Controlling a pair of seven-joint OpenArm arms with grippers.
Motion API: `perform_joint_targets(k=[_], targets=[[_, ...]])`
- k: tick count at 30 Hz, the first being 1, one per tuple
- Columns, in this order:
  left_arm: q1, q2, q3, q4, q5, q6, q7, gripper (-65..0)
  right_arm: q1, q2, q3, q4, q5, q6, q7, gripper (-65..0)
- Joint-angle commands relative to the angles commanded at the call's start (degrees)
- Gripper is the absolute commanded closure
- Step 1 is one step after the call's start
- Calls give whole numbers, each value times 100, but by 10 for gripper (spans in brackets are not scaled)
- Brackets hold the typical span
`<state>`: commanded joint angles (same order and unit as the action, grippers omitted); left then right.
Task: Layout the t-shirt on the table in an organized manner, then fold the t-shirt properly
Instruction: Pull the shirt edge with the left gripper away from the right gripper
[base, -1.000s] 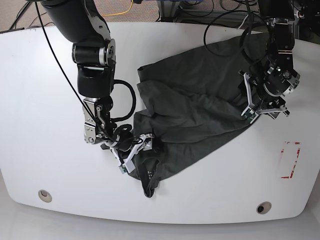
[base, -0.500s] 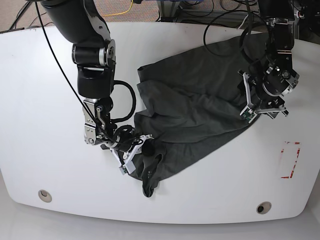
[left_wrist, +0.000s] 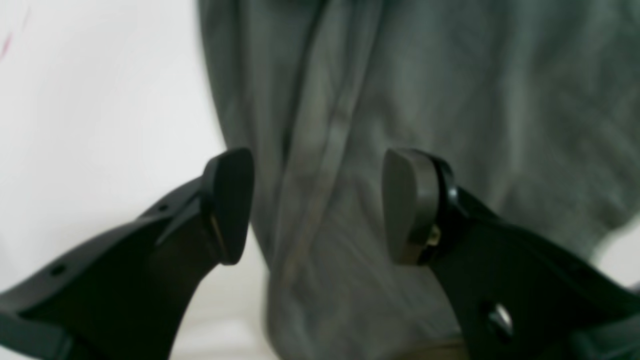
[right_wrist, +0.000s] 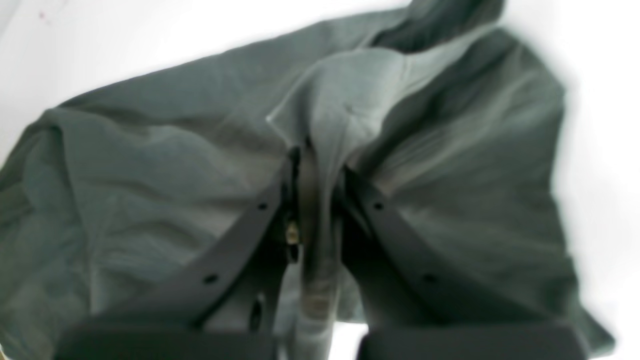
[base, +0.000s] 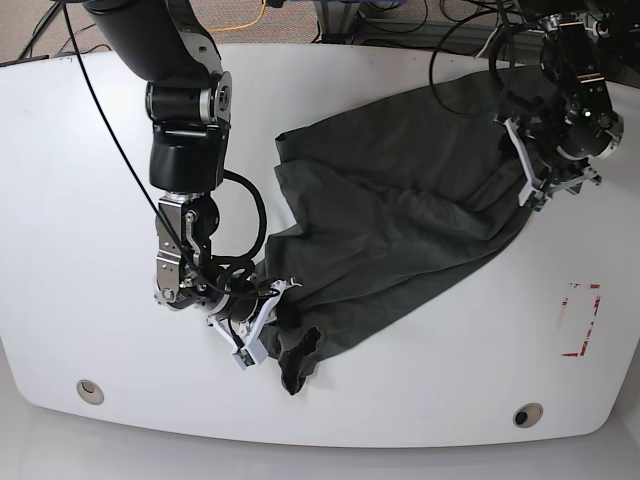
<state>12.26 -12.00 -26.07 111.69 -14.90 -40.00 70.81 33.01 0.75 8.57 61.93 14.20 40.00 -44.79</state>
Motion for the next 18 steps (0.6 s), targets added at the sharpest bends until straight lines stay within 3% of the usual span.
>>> perform_joint_targets(k=[6, 10, 18], targets=[[422, -62, -879, 0, -273, 0, 0, -383, -97, 0, 0, 343, 0, 0, -176, 0], [730, -246, -932, -18, -273, 0, -9, -383, -185, 0, 0, 510, 9, 0, -237, 0], [949, -255, -958, -53, -193, 0, -9, -383, -325, 0, 0, 642, 44, 0, -264, 0]])
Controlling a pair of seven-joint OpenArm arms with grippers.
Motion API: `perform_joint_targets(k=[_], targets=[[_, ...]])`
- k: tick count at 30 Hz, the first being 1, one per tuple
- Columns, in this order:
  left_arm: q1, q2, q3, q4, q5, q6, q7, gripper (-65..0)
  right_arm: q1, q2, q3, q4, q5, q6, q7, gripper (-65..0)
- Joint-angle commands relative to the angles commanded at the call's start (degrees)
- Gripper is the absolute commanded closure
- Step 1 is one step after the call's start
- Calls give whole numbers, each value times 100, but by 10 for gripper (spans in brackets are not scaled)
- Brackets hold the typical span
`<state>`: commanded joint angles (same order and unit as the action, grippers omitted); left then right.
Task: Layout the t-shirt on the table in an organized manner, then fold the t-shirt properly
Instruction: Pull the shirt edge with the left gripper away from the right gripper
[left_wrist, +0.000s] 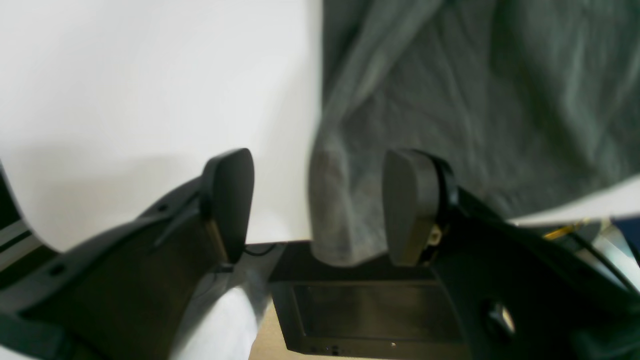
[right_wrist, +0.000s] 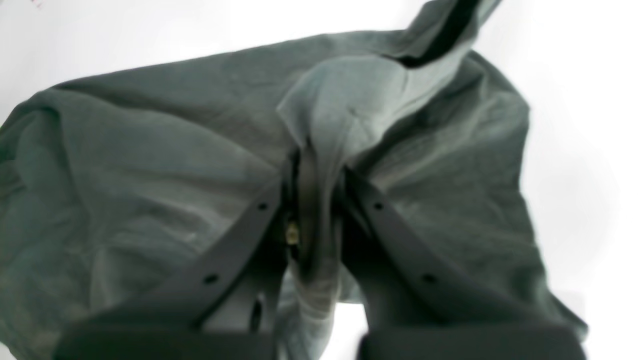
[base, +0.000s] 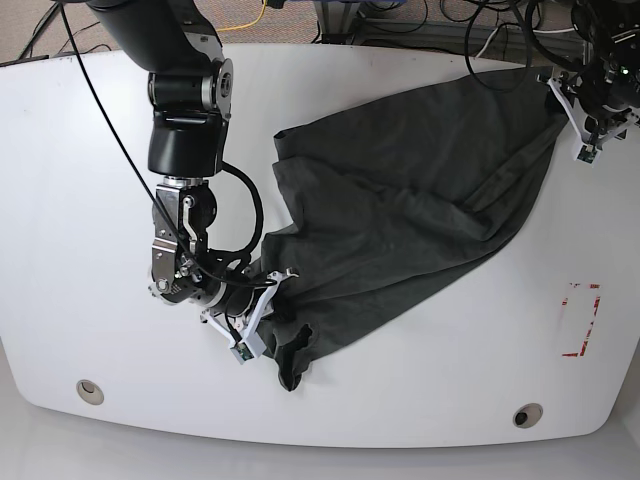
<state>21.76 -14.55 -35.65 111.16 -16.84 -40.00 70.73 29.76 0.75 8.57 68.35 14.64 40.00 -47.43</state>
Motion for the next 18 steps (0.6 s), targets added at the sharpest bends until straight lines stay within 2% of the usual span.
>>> perform_joint_targets(k=[7, 18], targets=[[-44, 26, 70, -88, 545, 0, 0, -385, -105, 0, 0, 9, 9, 0, 0, 0], [-202, 0, 132, -870, 580, 0, -9, -385, -325, 0, 9, 387, 9, 0, -9, 0]])
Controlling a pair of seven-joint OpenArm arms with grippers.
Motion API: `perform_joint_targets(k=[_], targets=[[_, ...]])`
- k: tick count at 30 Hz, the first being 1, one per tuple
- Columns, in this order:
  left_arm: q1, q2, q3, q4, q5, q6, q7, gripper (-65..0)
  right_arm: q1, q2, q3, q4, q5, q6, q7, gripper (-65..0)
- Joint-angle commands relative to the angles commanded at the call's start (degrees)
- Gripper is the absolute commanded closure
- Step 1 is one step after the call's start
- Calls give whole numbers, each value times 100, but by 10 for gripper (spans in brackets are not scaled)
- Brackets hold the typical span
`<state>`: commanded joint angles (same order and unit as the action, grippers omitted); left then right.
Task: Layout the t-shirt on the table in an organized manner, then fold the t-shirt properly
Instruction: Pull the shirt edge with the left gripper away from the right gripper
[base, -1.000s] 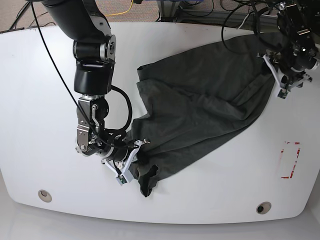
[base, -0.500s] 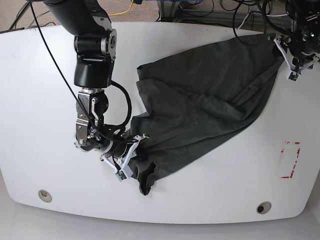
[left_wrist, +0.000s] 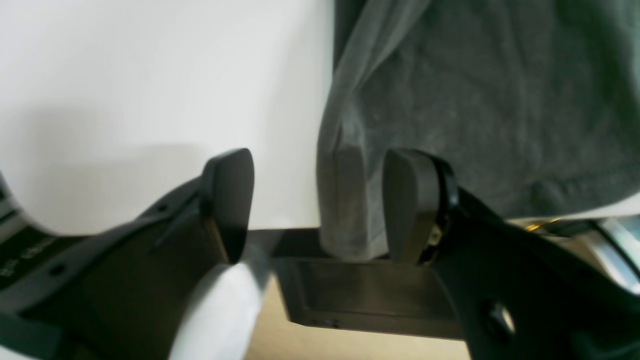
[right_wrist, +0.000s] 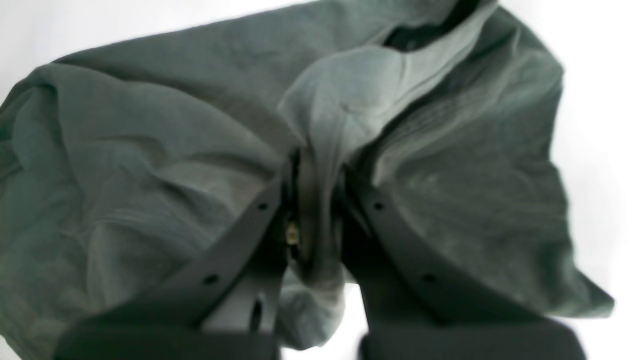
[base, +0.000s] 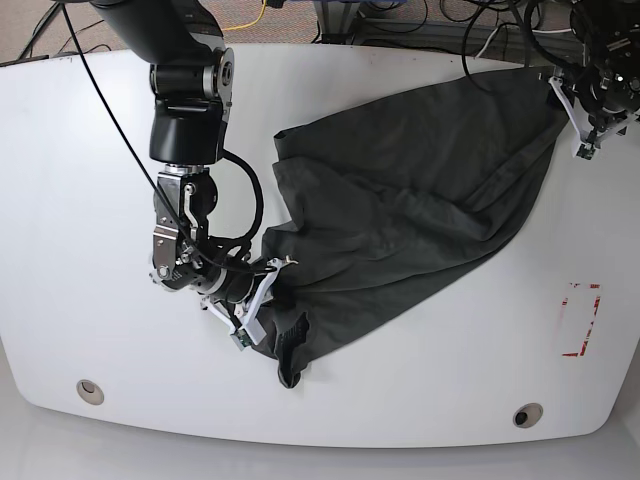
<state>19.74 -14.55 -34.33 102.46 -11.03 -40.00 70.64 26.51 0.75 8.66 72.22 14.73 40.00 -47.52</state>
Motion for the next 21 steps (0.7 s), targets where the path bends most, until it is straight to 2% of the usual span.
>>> perform_joint_targets(k=[13, 15, 18, 21], targets=[[-132, 0, 413, -132, 0, 0, 9, -369, -114, 0, 0, 352, 0, 0, -211, 0], [-132, 0, 413, -132, 9, 0, 9, -314, -114, 0, 0, 440, 0, 0, -237, 0], [-149, 0, 413, -158, 26, 0, 9, -164, -123, 9, 0, 554, 0, 0, -246, 0], [-158, 0, 413, -158, 35, 0, 9, -68, -123, 9, 18, 580, 0, 0, -290, 0]])
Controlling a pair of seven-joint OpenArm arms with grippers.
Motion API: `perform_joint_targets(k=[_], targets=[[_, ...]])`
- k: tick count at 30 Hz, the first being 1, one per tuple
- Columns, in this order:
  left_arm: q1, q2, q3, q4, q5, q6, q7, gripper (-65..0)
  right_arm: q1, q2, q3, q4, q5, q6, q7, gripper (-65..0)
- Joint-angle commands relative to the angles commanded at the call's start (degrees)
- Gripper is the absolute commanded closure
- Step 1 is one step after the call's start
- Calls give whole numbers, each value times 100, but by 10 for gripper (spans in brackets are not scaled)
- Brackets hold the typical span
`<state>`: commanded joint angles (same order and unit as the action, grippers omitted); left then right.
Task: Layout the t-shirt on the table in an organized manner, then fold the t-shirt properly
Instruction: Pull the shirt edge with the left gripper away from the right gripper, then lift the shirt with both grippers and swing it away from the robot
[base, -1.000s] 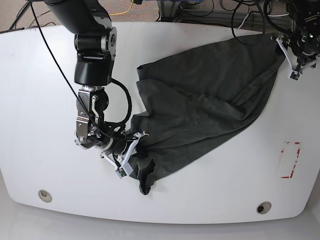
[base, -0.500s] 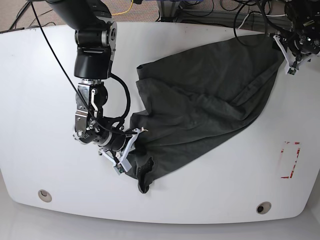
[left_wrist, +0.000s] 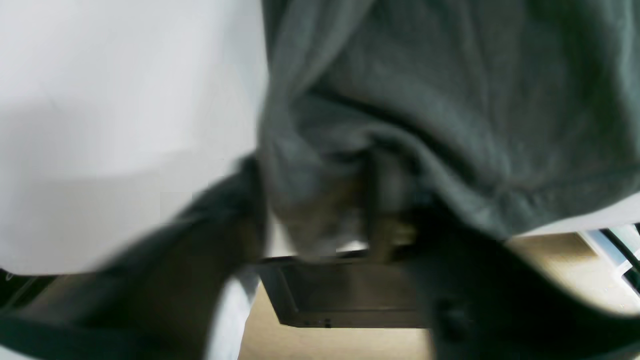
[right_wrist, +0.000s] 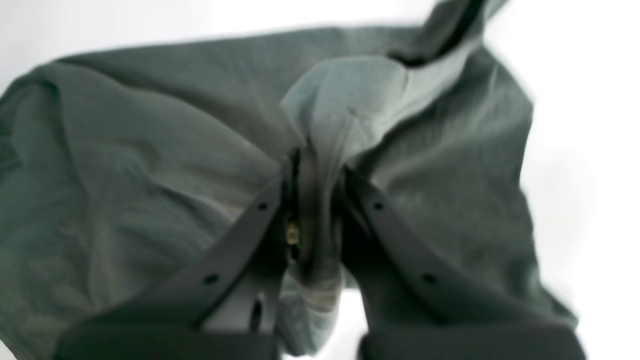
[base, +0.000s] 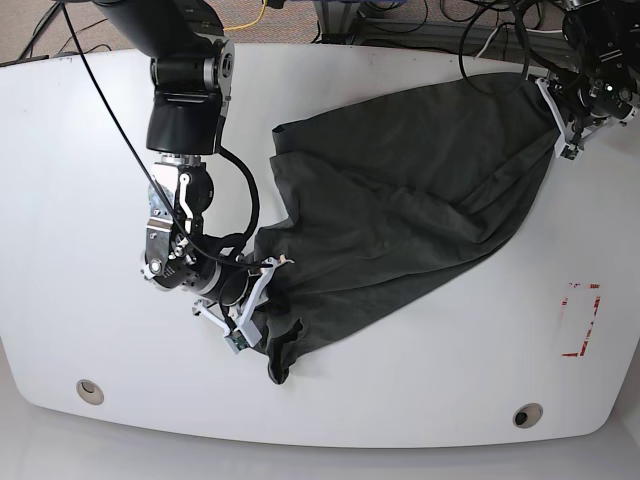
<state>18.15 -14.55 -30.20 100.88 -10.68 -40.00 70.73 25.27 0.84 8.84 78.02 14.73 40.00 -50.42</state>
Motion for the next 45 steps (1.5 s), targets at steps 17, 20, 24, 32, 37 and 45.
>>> perform_joint_targets(k=[17, 20, 24, 32, 37, 45], targets=[[-132, -185, 18, 484, -9, 0, -9, -1, -123, 18, 18, 1196, 0, 0, -835, 0], [-299, -299, 97, 782, -9, 0, -9, -1, -149, 18, 18, 1407, 0, 0, -905, 0], [-747, -554, 378, 967, -9, 0, -9, -1, -211, 62, 264, 1547, 0, 0, -905, 0], [-2330, -818, 765, 1029, 26, 0, 35, -1, 387, 369, 519, 1459, 0, 0, -905, 0], [-3596, -826, 1240, 1029, 484, 0, 185, -4, 1143, 633, 510, 1002, 9, 0, -914, 0], [-5688, -826, 1793, 993, 949, 0, 396, -4, 2681, 1240, 501, 9, 9, 0, -932, 0]])
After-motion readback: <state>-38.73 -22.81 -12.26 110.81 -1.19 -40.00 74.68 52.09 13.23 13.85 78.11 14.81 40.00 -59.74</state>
